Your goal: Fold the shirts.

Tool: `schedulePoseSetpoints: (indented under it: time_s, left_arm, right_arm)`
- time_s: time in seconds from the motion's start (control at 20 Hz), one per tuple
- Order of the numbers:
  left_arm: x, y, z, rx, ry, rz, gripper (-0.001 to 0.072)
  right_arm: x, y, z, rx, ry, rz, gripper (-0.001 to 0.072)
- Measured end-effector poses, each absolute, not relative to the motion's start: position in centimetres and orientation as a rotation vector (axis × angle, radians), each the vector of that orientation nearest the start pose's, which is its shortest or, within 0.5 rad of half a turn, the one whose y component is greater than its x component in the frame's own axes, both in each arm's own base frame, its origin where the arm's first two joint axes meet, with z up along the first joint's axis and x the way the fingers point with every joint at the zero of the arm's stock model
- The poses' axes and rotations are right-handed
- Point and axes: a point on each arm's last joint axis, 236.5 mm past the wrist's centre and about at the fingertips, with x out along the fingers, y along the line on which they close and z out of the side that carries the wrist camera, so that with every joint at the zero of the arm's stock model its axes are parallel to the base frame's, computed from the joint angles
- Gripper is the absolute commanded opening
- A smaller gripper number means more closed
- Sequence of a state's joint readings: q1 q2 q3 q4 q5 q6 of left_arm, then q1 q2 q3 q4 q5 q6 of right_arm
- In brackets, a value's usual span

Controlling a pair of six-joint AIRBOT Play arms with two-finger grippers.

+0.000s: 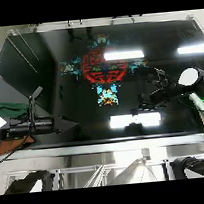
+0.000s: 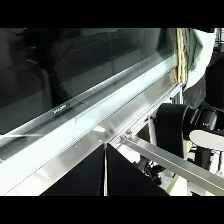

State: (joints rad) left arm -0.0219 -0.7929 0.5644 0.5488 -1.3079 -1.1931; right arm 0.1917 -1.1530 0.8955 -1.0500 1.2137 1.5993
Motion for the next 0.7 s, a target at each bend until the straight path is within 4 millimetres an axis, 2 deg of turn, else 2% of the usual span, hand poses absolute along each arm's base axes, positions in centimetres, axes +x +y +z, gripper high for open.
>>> schedulePoseSetpoints:
  time_s: [0.2,0.3,0.35,0.4,0.45,0.55,0.65,0.7]
  left_arm:
    - [21.0,-19.8,5.5,-0.644,1.227,-0.819,0.0000]
    - [22.5,-18.3,6.1,-0.622,1.200,-0.755,0.0002]
    - [23.8,-16.8,6.7,-0.599,1.175,-0.694,0.0003]
    - [25.6,-14.5,7.7,-0.568,1.131,-0.615,0.0120]
    - [27.3,-11.7,8.9,-0.541,1.079,-0.527,0.0353]
    - [30.8,-4.1,12.4,-0.505,0.929,-0.294,0.0720]
    - [32.4,4.4,15.6,-0.503,0.775,-0.043,0.0720]
    - [32.3,8.5,16.5,-0.512,0.718,0.071,0.0720]
  right_arm:
    - [27.7,16.6,-1.1,0.391,1.493,0.394,0.0025]
    - [27.7,16.6,-1.1,0.391,1.493,0.394,0.0025]
    - [27.7,16.6,-1.1,0.391,1.493,0.394,0.0025]
    - [27.7,16.6,-1.1,0.391,1.493,0.394,0.0025]
    - [27.6,16.6,-1.1,0.391,1.493,0.394,0.0025]
    - [27.6,16.6,-1.1,0.391,1.493,0.394,0.0025]
    - [27.6,16.6,-1.1,0.391,1.493,0.394,0.0025]
    - [27.6,16.6,-1.1,0.391,1.494,0.394,0.0025]
